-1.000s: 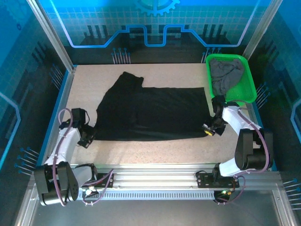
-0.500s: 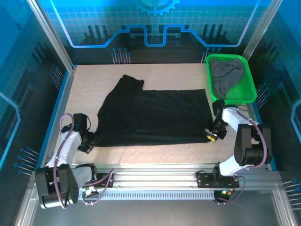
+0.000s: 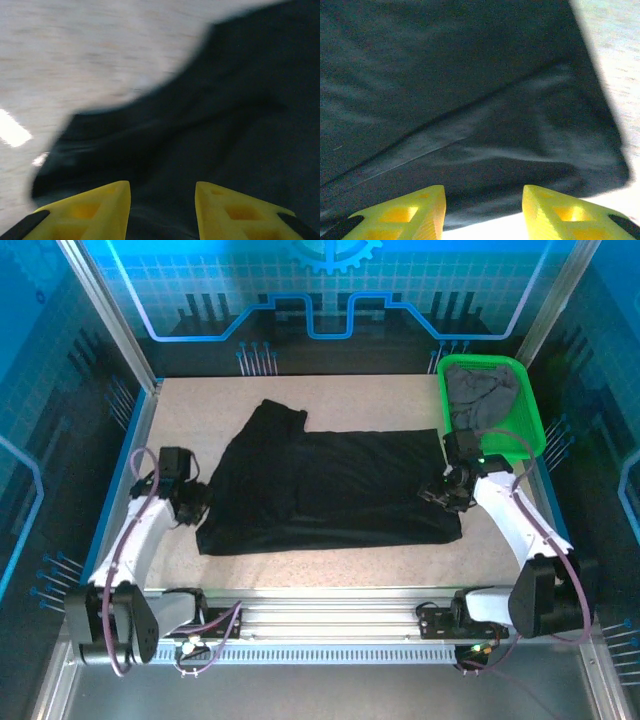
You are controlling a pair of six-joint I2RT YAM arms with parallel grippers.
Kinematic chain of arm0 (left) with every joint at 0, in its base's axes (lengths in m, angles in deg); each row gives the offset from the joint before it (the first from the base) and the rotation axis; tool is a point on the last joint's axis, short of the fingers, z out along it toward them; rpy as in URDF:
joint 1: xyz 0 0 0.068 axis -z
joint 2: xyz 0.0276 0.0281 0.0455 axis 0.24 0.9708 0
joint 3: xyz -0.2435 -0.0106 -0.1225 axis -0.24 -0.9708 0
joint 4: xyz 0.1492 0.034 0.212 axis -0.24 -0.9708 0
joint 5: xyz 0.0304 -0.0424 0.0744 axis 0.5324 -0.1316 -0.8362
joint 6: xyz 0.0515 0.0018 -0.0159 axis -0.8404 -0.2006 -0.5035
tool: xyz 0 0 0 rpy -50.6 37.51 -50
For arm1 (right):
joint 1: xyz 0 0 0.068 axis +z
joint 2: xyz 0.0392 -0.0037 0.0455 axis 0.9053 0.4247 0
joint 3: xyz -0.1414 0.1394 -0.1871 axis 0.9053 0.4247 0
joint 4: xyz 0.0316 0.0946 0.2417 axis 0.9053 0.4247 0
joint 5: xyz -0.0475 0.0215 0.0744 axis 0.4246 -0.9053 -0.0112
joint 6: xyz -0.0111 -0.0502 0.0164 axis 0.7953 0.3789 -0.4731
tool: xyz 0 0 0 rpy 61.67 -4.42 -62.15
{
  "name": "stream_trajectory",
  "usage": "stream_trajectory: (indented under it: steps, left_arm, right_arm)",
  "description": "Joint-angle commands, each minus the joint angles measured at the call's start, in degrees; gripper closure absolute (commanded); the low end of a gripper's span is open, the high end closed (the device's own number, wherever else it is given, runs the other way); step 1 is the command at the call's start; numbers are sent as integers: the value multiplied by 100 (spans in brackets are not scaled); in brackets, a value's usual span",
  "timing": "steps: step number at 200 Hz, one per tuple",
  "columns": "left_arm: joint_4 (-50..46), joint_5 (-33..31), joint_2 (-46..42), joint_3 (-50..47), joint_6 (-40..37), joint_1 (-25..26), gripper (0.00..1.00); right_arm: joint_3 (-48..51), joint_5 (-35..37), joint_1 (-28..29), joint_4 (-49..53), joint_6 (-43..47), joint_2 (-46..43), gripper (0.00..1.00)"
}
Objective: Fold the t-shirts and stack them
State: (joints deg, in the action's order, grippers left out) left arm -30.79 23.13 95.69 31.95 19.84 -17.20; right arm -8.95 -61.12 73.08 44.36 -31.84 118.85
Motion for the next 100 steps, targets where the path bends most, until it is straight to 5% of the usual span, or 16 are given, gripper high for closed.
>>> stream_trajectory:
  steps: [1,43,100]
  left_arm:
    - [825,1092,1004,450,-18,694,61]
    - [1009,934,2865,1827,-728,1903,62]
    - [581,734,4274,3031,-1678,2340,61]
  right_arm:
    - [-150,-855,398,-534,355,193,57]
    - [-609,-1286,786,-798,449,732,58]
    - [-958,-2077,963,-1001,462,865,54]
